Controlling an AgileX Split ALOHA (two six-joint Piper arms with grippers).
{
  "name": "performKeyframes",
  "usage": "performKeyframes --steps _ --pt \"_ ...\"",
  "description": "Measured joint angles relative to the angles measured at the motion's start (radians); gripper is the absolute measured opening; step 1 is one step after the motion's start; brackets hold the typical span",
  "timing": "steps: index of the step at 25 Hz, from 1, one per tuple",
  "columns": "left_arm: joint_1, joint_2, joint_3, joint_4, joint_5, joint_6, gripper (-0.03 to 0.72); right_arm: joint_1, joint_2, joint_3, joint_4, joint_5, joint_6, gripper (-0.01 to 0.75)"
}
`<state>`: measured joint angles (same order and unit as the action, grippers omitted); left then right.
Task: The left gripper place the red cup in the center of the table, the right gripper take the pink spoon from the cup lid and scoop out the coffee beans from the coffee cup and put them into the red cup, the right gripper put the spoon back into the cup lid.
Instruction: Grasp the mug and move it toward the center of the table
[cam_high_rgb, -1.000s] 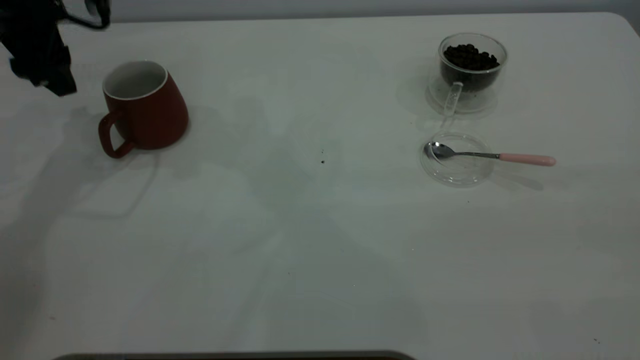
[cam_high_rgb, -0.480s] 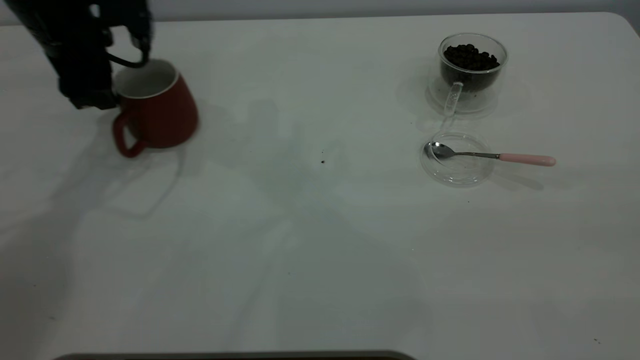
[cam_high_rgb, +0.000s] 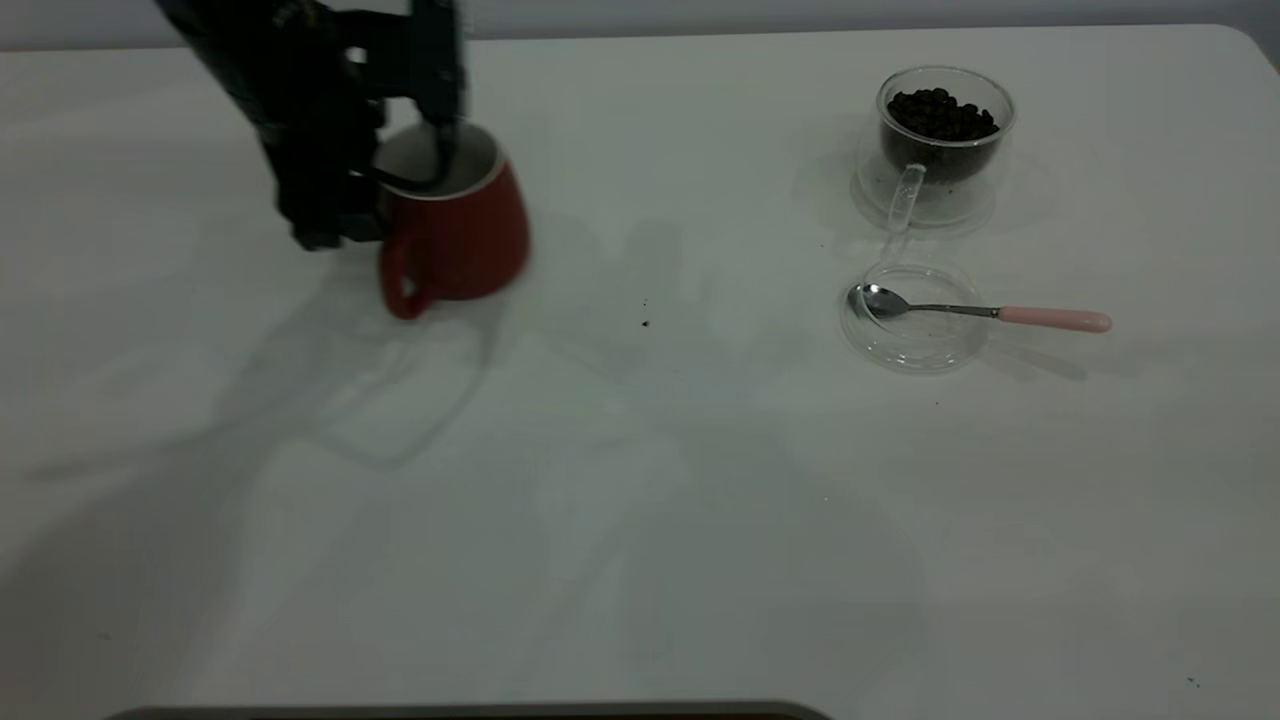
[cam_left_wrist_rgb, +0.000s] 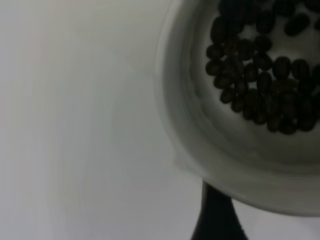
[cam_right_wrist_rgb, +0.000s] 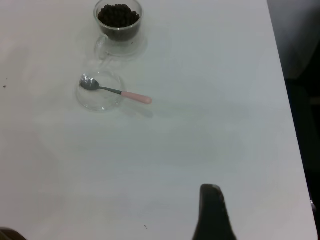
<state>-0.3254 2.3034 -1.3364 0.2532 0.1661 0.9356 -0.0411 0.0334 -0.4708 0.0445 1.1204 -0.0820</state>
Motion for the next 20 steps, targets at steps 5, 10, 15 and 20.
performKeyframes --steps 5,10,15,20 --pt "-0.069 0.004 0.0 -0.001 -0.06 -0.057 0.569 0.0 0.0 0.0 0.0 0.0 0.0 0.56" --pt "-0.124 0.004 0.0 -0.001 -0.115 -0.103 0.569 0.0 0.0 0.0 0.0 0.0 0.0 0.56" --pt "-0.131 -0.004 0.0 -0.001 -0.119 -0.17 0.569 0.0 0.0 0.0 0.0 0.0 0.0 0.56" --pt "-0.101 -0.111 0.0 -0.002 0.02 -0.331 0.569 0.0 0.0 0.0 0.0 0.0 0.0 0.56"
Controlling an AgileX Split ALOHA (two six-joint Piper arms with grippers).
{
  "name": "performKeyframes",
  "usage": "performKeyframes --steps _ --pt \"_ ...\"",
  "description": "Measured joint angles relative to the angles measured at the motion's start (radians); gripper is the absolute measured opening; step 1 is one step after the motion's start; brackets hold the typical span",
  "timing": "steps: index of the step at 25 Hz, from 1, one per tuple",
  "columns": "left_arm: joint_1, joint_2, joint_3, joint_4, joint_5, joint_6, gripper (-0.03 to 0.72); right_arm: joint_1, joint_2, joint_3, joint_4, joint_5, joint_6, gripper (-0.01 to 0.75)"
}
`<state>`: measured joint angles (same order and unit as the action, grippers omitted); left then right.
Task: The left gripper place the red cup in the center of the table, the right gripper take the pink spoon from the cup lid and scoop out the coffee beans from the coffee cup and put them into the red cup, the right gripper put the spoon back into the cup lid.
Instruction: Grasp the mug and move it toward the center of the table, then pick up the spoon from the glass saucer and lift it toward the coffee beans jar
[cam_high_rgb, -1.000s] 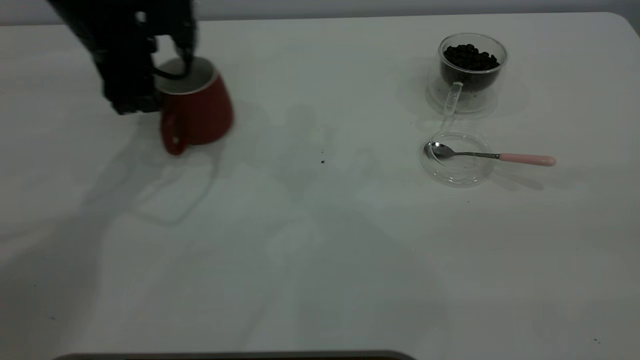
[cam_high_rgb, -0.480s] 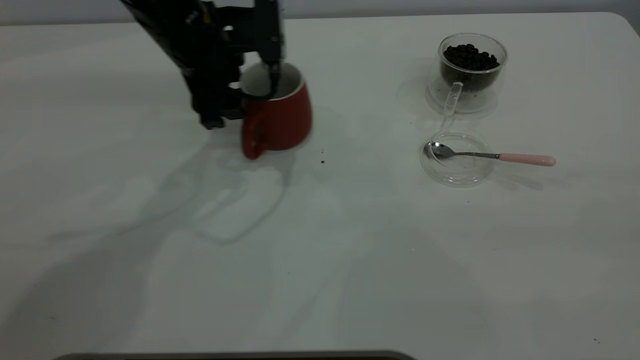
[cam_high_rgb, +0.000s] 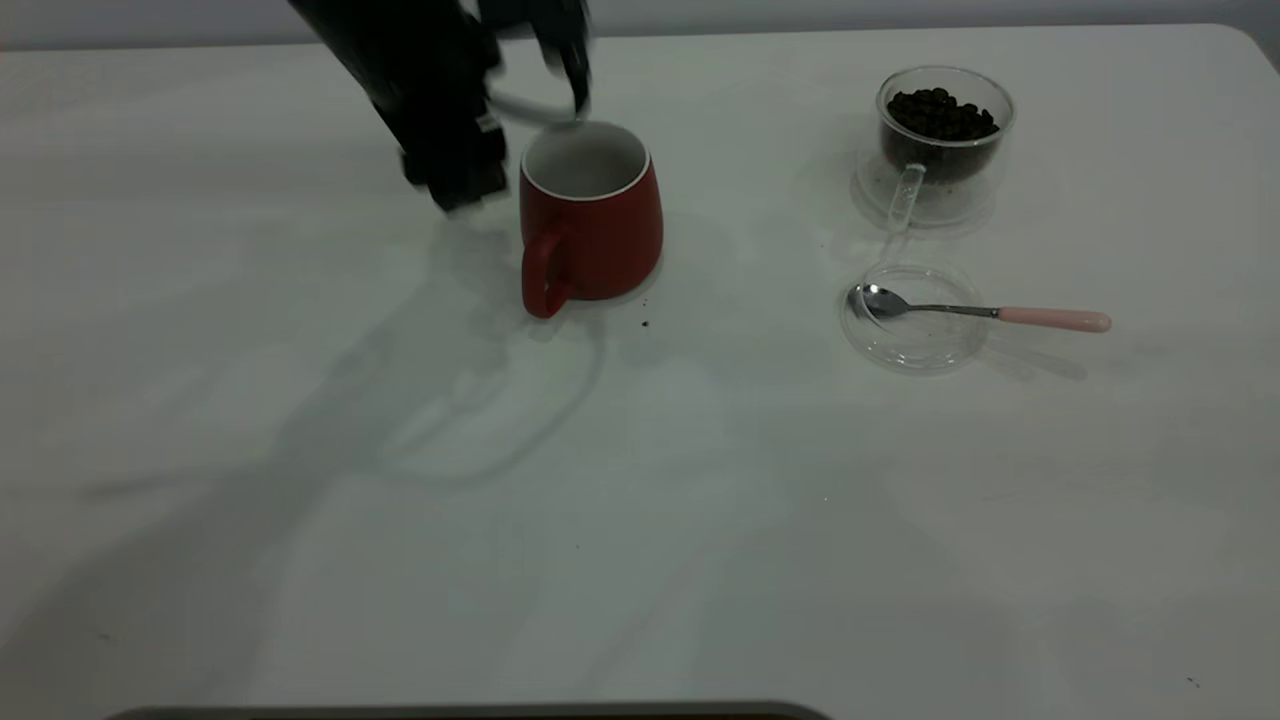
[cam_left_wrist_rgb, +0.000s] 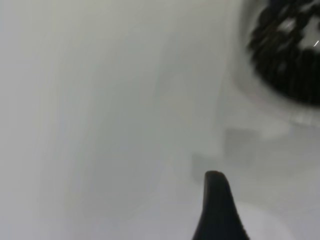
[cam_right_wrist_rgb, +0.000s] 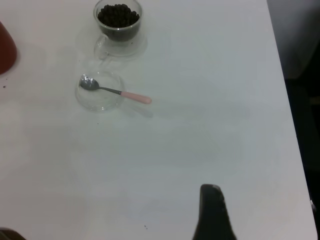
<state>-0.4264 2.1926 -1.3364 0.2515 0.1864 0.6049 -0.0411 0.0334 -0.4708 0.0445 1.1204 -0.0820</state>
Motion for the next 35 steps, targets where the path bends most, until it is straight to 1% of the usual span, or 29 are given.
performKeyframes --steps 6,10,15,20,29,33,35 --pt "0.074 -0.228 0.0 0.0 0.362 -0.369 0.569 0.0 0.0 0.0 0.0 0.0 0.0 0.56" --pt "0.131 -0.4 0.0 -0.001 0.561 -0.541 0.569 0.0 0.0 0.0 0.0 0.0 0.0 0.56" --pt "0.162 -0.624 0.0 -0.003 0.783 -0.565 0.569 0.0 -0.001 0.0 0.0 0.0 0.0 0.56" --pt "0.163 -0.823 0.002 -0.007 0.973 -0.568 0.569 0.0 -0.005 0.0 0.0 0.0 0.0 0.56" --pt "0.163 -1.122 0.021 -0.036 0.983 -0.568 0.569 0.0 -0.005 0.0 0.0 0.0 0.0 0.56" --pt "0.163 -1.282 0.098 -0.068 0.983 -0.554 0.569 0.0 -0.005 0.0 0.0 0.0 0.0 0.56" --pt "0.163 -1.363 0.171 -0.092 0.983 -0.543 0.569 0.0 -0.005 0.0 0.0 0.0 0.0 0.56"
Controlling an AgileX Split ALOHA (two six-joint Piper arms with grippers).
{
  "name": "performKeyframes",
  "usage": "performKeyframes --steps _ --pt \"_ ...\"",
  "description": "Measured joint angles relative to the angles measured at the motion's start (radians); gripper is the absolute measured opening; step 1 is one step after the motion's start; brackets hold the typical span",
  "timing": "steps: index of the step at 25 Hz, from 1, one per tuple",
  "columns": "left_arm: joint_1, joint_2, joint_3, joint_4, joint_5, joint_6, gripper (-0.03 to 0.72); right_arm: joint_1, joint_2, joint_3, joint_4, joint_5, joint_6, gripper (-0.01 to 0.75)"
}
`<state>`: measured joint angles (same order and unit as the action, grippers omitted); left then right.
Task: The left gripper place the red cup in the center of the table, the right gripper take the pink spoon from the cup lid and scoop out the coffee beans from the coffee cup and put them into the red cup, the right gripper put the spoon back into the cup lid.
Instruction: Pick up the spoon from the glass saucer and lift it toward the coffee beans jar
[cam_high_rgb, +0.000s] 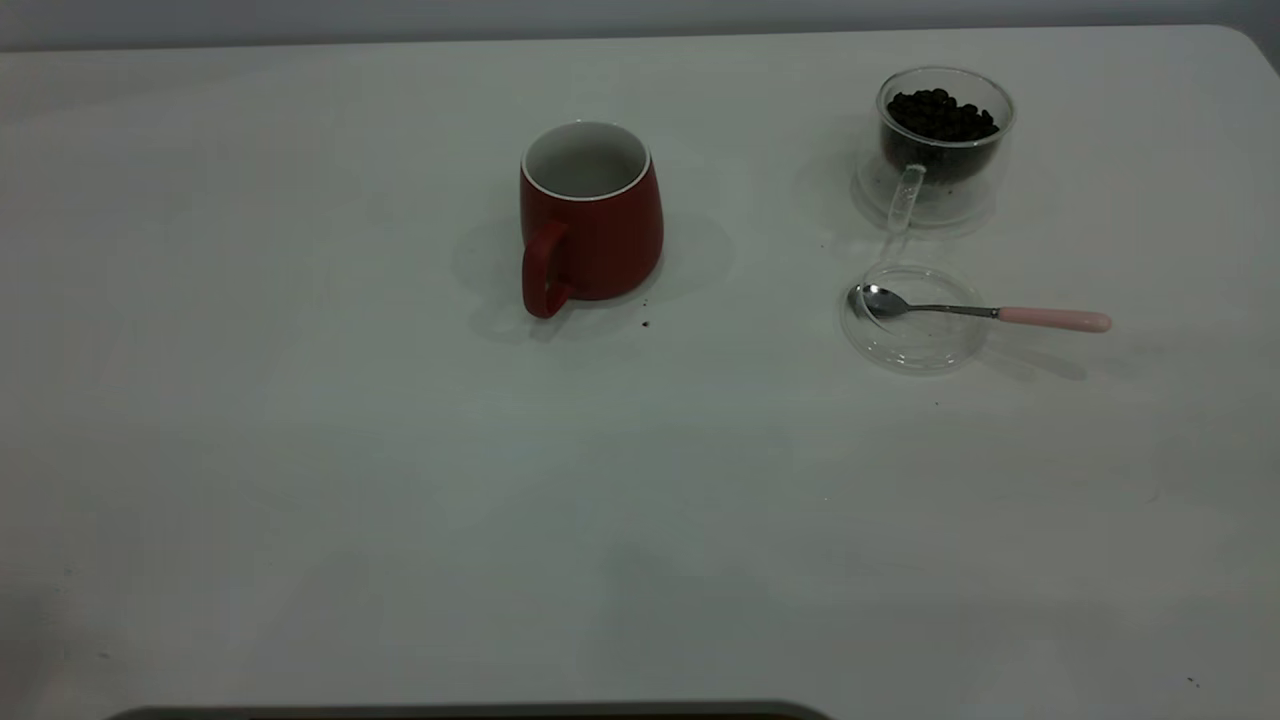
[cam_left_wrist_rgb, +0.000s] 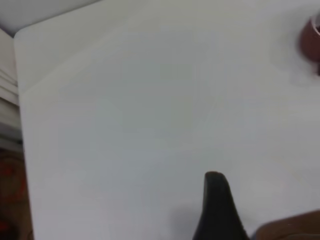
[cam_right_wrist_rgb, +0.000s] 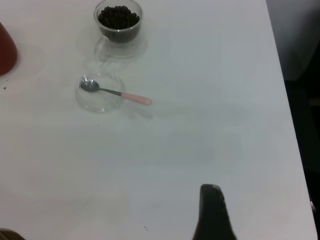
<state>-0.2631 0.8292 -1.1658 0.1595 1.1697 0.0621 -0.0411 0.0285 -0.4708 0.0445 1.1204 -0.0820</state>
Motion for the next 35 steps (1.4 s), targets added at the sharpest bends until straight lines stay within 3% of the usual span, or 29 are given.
performKeyframes --steps 7,14,24,35 --pt "0.0 -0.299 0.286 -0.126 0.0 0.017 0.569 0.0 0.0 0.0 0.0 0.0 0.0 0.56" --pt "0.0 -0.522 0.472 -0.207 0.0 0.019 0.569 0.0 0.0 0.0 0.0 0.0 0.0 0.56" --pt "0.0 -0.629 0.628 -0.221 -0.005 0.02 0.569 0.0 0.0 0.0 0.0 0.0 0.0 0.56" --pt "0.0 -0.63 0.679 -0.238 -0.033 0.091 0.569 0.0 0.0 0.0 0.0 0.0 0.0 0.56"
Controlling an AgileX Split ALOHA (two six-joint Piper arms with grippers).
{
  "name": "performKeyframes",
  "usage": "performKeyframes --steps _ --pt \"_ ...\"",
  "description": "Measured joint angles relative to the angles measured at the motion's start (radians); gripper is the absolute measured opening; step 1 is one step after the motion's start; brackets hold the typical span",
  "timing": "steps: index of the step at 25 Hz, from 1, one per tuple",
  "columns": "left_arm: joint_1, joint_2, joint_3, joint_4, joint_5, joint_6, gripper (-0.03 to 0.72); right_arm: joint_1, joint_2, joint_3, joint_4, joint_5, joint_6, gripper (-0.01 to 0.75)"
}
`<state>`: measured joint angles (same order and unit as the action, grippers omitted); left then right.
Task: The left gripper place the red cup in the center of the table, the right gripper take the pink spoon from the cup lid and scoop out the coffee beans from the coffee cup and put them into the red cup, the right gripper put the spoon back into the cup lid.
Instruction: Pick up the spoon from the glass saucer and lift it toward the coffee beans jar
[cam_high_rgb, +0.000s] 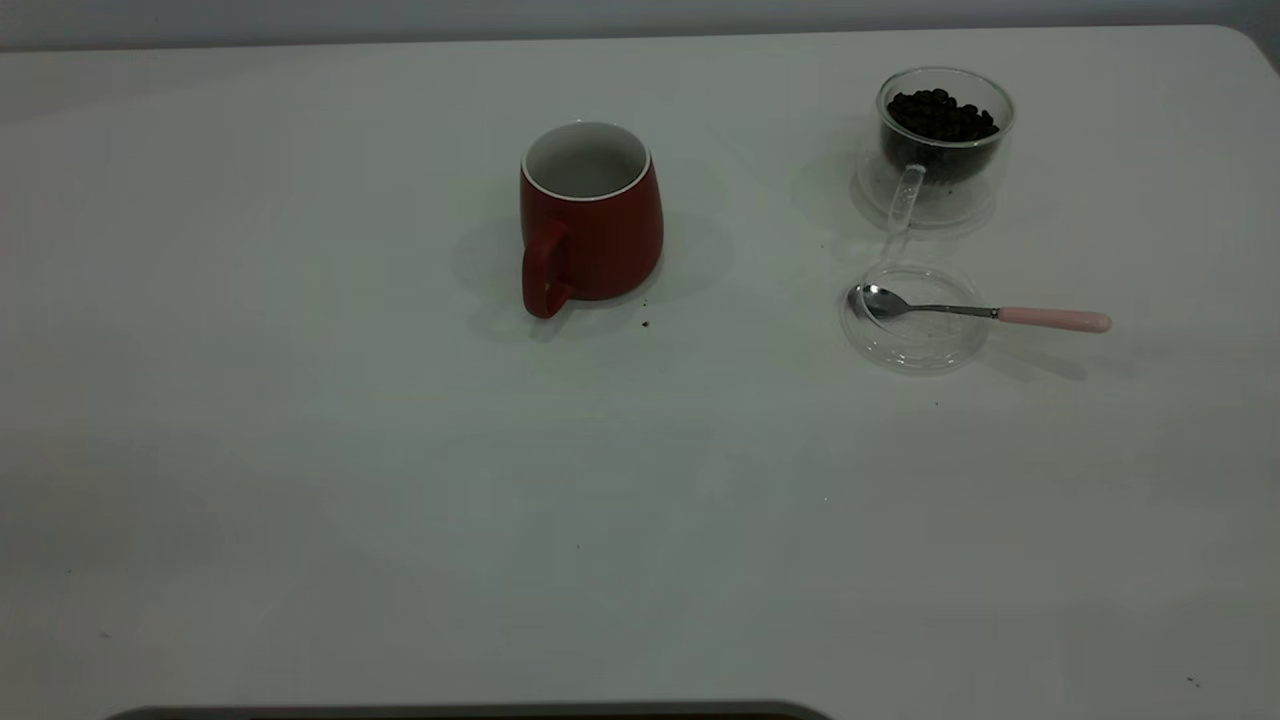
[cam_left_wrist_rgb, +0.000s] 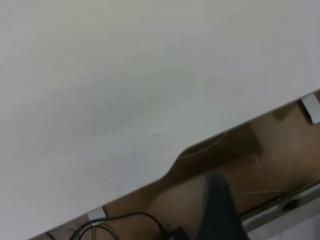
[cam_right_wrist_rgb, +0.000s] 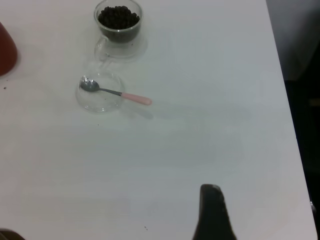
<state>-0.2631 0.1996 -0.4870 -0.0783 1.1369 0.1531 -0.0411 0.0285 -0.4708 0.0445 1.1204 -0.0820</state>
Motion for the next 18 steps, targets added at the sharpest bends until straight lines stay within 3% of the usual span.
performKeyframes --steps 10,18 --pt "0.002 0.0 0.0 -0.001 -0.001 0.001 0.569 0.0 0.0 0.0 0.0 0.0 0.0 0.56" --pt "0.138 -0.081 0.0 -0.003 -0.004 0.003 0.569 0.0 0.0 0.0 0.0 0.0 0.0 0.56"
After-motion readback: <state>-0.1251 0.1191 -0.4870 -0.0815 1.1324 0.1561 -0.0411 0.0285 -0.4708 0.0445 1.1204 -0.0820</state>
